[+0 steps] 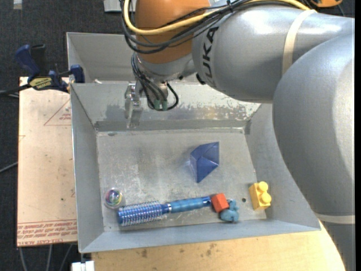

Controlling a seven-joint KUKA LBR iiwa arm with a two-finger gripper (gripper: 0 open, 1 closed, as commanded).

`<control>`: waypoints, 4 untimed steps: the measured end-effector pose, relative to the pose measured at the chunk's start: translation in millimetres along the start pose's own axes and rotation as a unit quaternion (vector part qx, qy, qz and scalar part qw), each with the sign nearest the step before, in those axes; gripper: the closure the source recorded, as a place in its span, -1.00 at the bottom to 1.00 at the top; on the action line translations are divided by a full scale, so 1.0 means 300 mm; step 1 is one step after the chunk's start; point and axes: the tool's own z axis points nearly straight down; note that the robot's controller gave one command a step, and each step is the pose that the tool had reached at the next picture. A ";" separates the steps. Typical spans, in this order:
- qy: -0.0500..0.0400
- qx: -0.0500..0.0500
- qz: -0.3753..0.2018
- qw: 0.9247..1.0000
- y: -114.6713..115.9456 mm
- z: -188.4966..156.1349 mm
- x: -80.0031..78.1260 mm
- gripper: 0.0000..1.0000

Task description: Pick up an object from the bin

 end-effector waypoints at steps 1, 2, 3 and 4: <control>0.000 0.000 0.000 1.000 0.000 0.000 0.000 1.00; 0.000 0.000 0.000 1.000 0.000 0.000 0.000 1.00; 0.000 0.000 0.000 1.000 -0.001 0.000 0.000 1.00; 0.000 0.000 0.000 1.000 -0.001 0.000 0.000 1.00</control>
Offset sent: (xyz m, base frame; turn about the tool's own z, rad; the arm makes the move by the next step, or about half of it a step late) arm 0.0000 0.0000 0.0000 0.0000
